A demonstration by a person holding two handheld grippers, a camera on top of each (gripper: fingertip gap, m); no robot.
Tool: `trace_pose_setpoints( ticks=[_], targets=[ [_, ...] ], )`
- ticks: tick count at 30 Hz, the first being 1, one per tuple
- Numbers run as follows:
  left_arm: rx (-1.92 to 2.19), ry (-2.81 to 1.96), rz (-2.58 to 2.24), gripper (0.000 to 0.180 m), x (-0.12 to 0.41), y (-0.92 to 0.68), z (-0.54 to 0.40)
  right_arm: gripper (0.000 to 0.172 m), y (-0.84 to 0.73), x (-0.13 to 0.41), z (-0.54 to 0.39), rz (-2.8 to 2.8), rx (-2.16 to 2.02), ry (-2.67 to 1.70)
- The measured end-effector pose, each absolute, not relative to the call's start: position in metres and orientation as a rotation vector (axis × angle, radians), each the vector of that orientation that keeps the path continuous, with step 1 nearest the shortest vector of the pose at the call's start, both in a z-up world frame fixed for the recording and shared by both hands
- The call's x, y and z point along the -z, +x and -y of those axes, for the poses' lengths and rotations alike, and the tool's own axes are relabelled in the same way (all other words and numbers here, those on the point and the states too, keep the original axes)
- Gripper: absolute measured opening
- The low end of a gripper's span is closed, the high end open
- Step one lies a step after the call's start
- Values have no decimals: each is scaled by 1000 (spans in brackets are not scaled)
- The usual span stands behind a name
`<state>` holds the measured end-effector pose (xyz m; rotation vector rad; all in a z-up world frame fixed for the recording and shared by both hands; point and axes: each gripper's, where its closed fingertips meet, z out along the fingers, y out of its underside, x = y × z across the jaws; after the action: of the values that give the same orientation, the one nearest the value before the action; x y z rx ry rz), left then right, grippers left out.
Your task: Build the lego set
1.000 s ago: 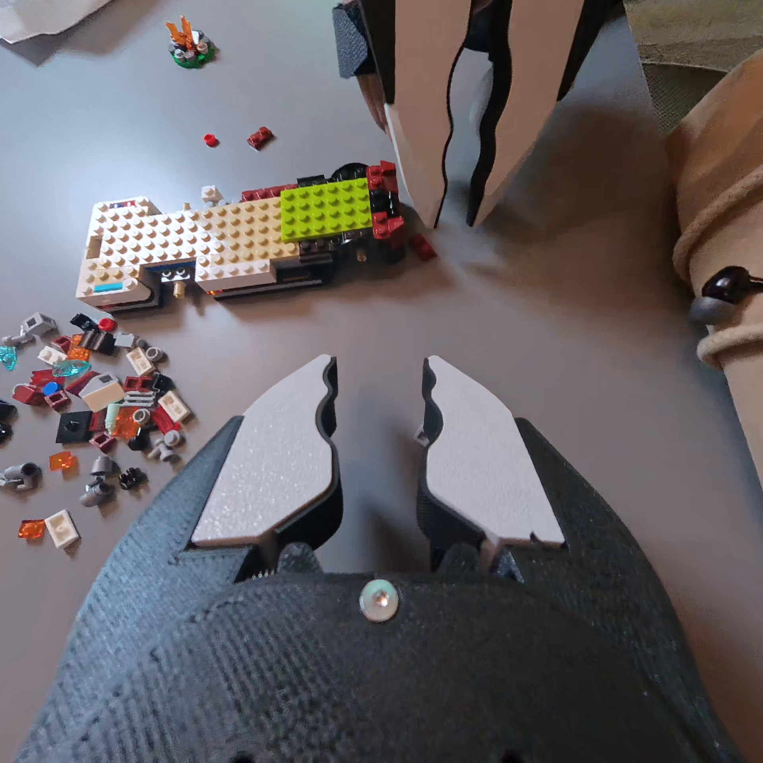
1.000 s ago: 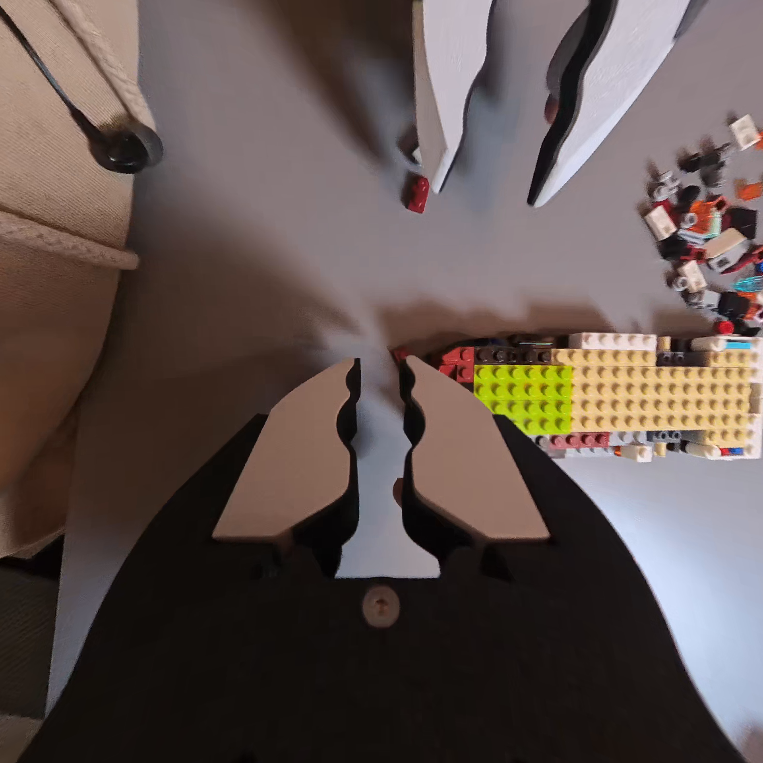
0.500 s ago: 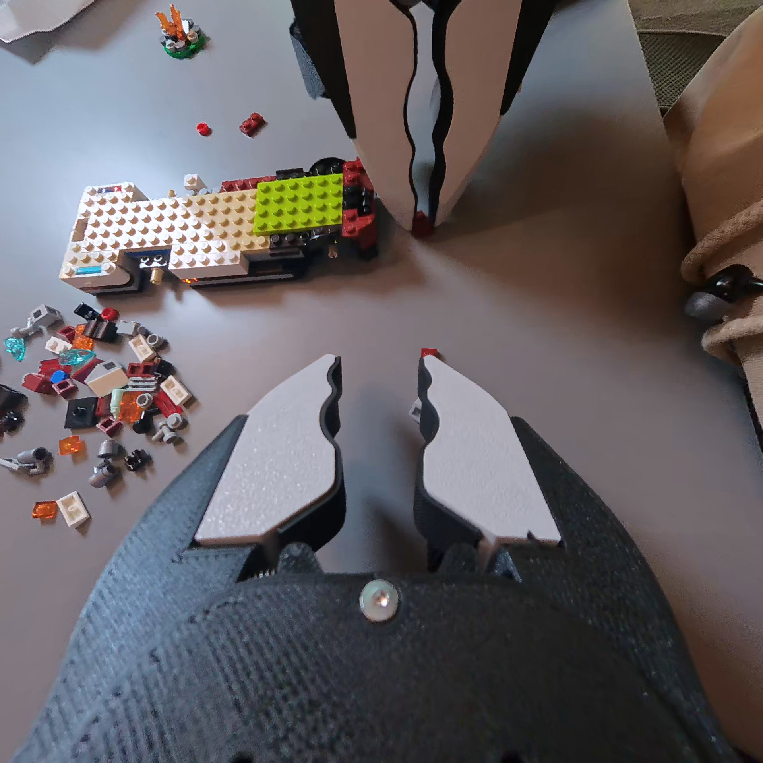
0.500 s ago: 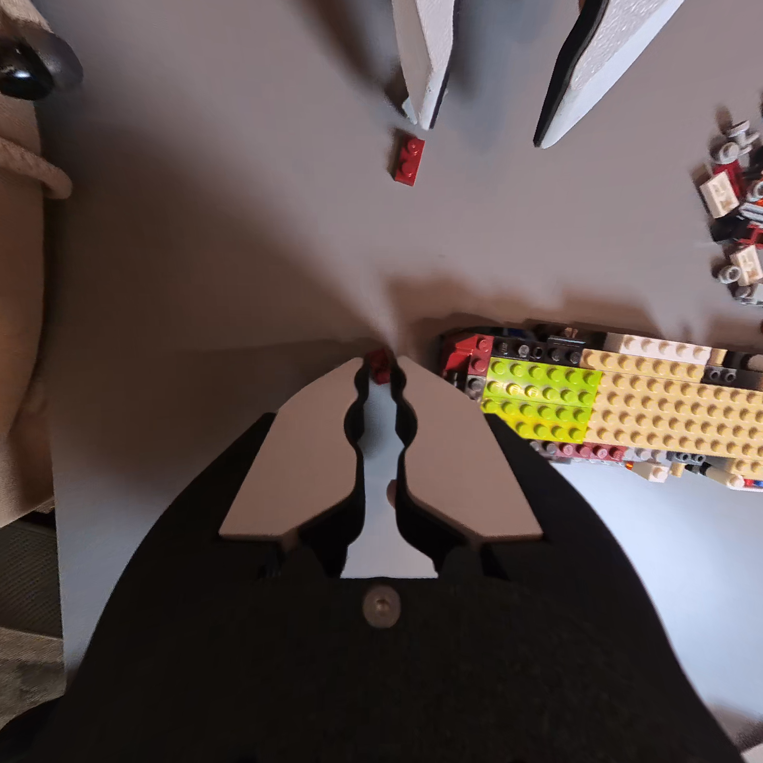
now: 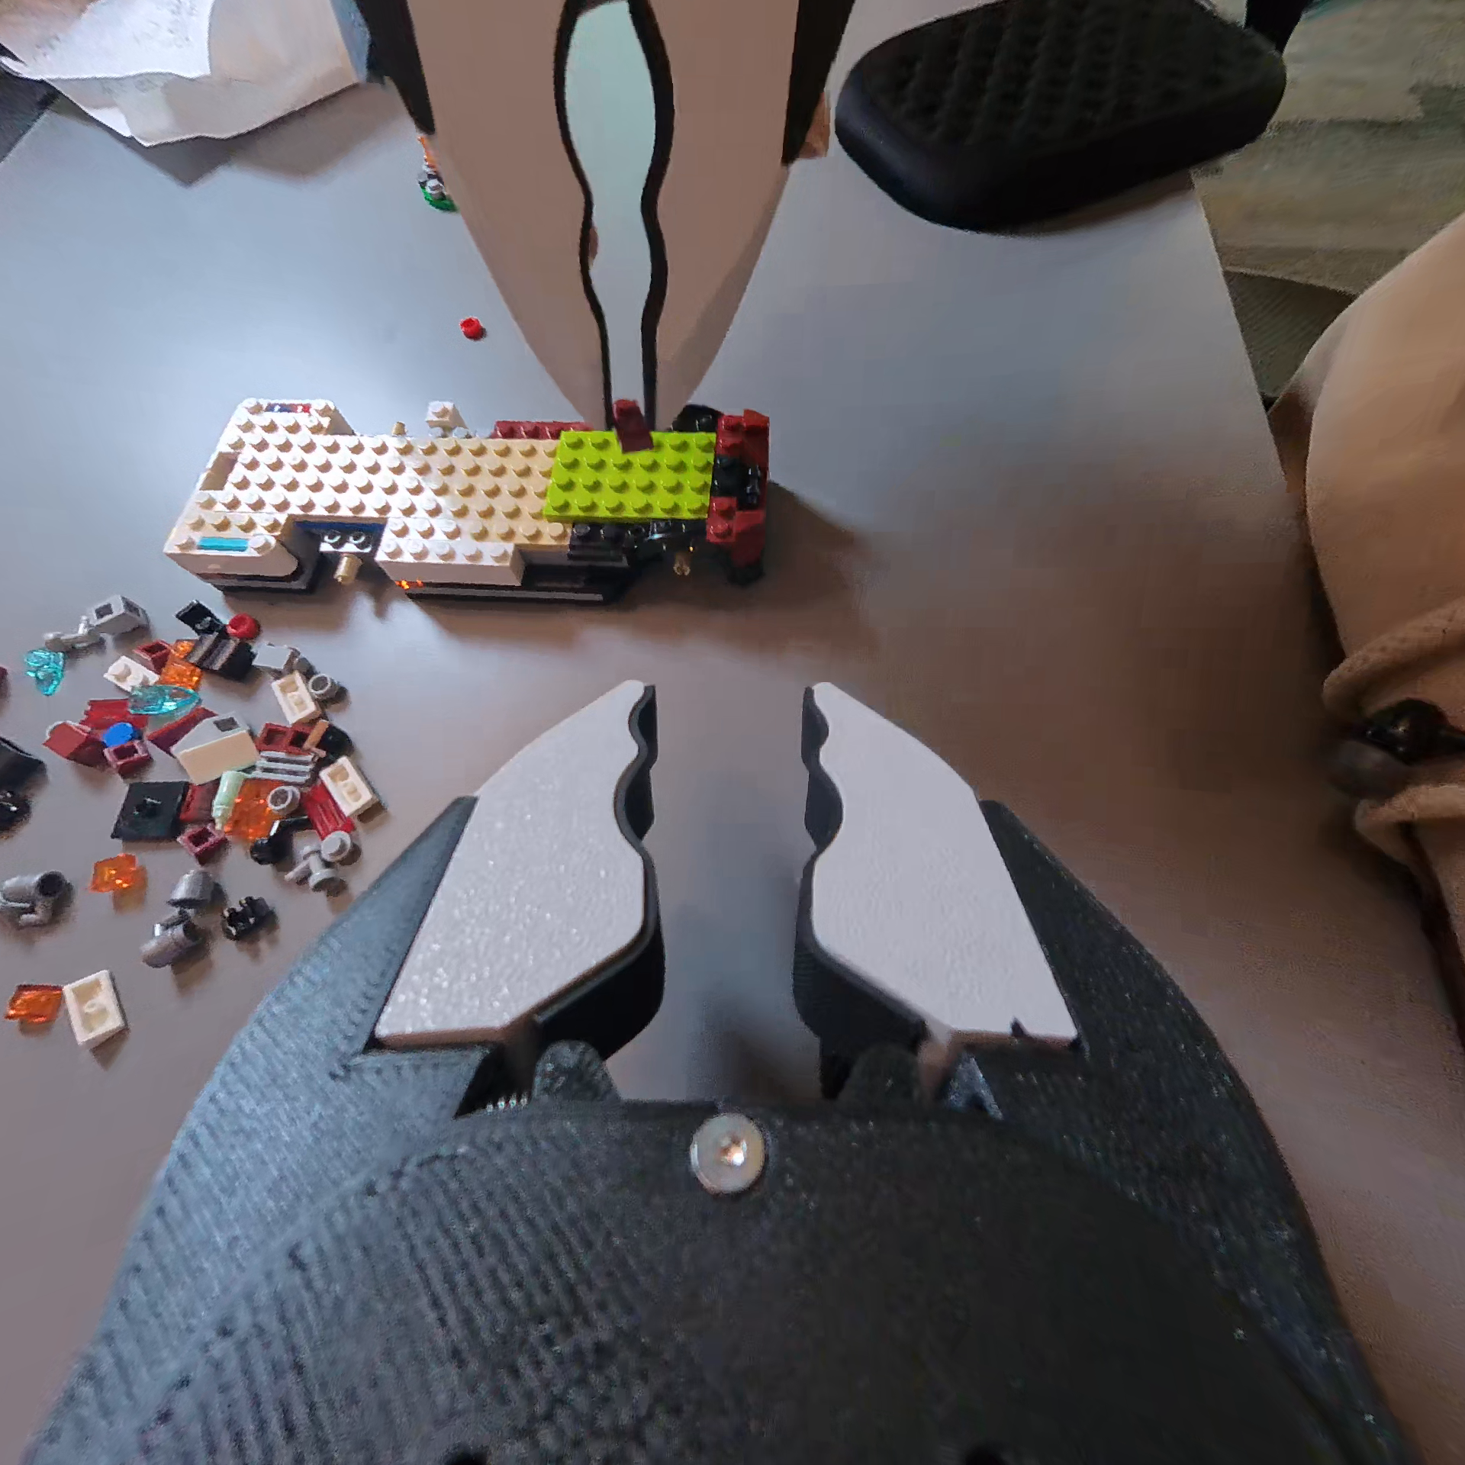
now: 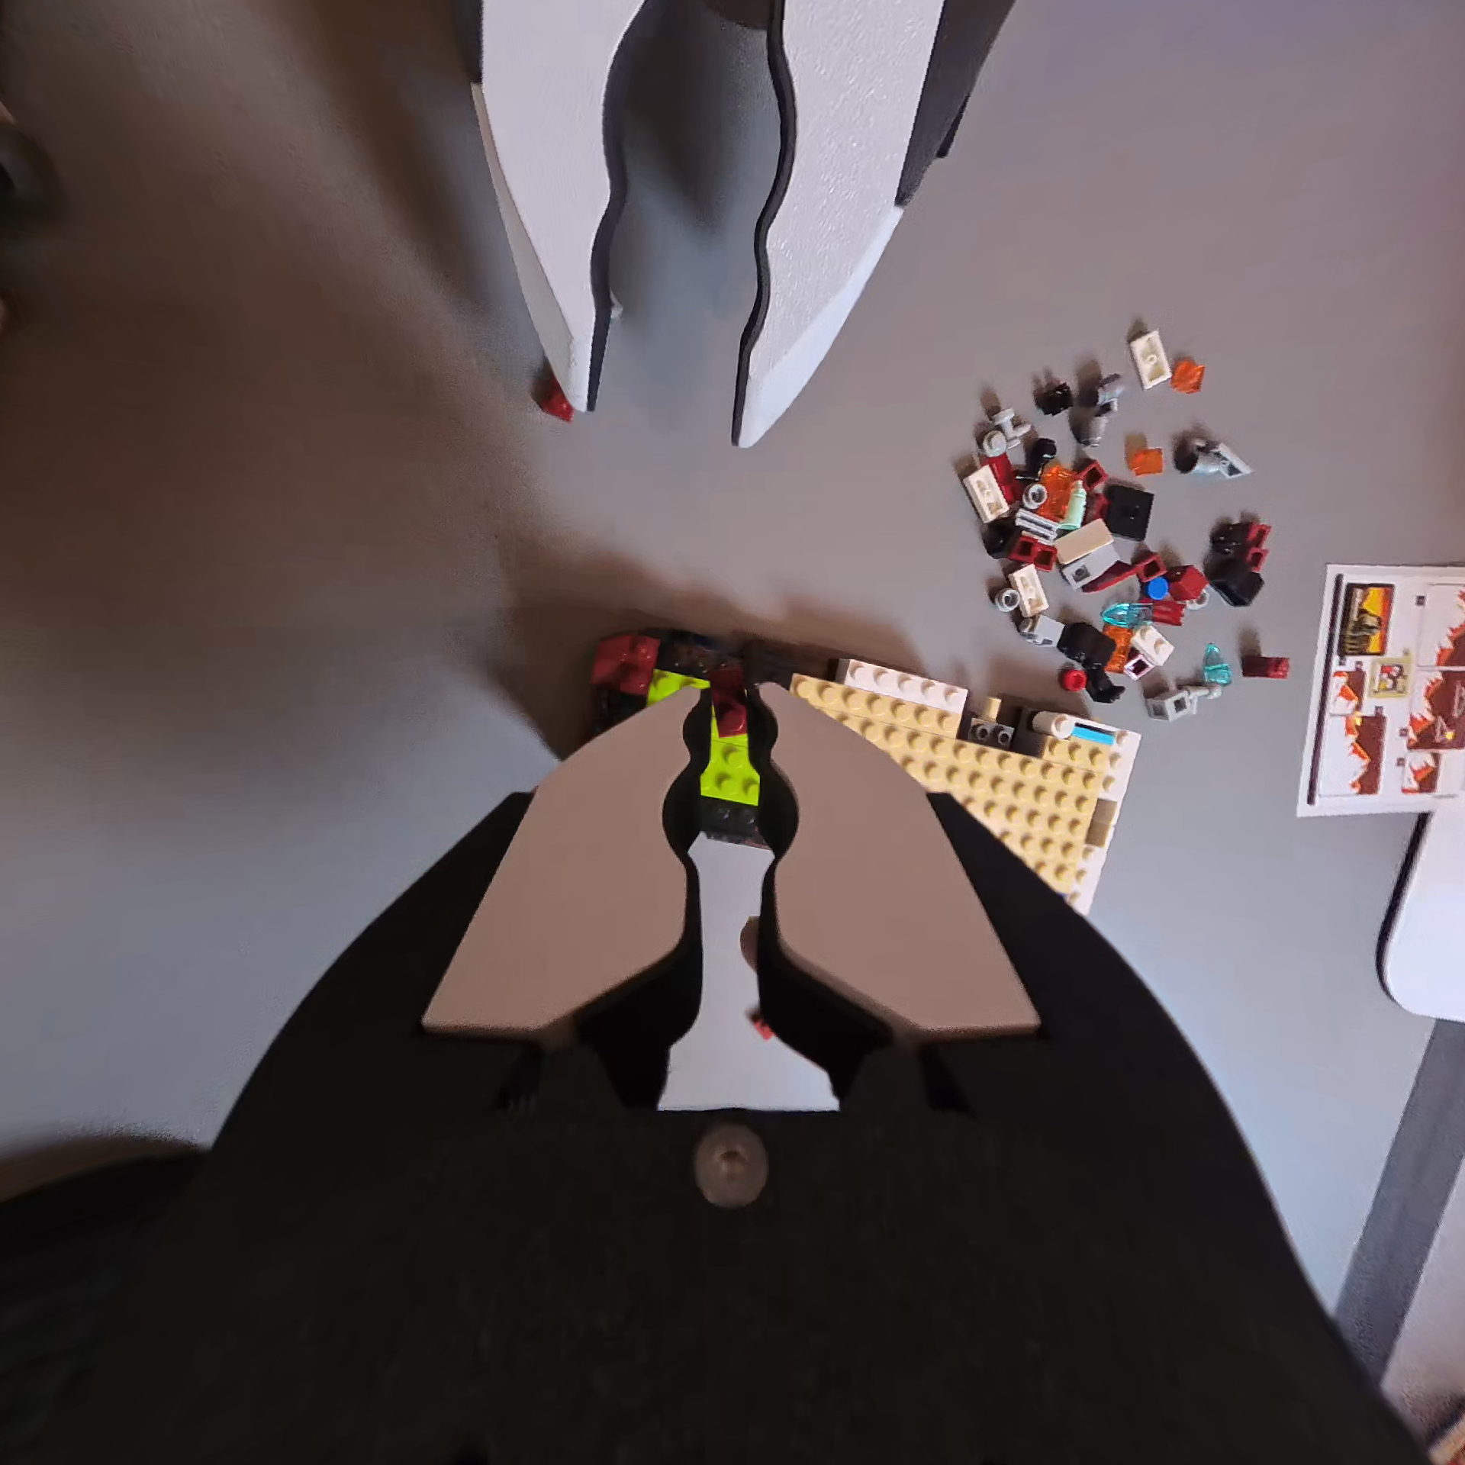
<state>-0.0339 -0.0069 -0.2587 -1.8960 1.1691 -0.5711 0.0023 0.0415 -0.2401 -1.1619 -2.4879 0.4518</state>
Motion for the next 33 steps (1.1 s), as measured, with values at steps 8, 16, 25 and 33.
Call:
trace_pose_setpoints(
  ticks=[8,16,25,33],
  targets=[
    [752,-1938,-1083,38,256,-8,-22,8,-4,258,-47,2720,-525,-1002],
    [881,-1958,-1046,42,255,5,-27,9,-6,263,-48,2879,-566,-867],
    [911,-1976,-1053,44,261,6,-22,10,-5,266,-46,2877,-602,-877],
    [920,-1975,-1060,43,262,8,-20,18,-2,260,-49,2806,-661,-992]
  ],
)
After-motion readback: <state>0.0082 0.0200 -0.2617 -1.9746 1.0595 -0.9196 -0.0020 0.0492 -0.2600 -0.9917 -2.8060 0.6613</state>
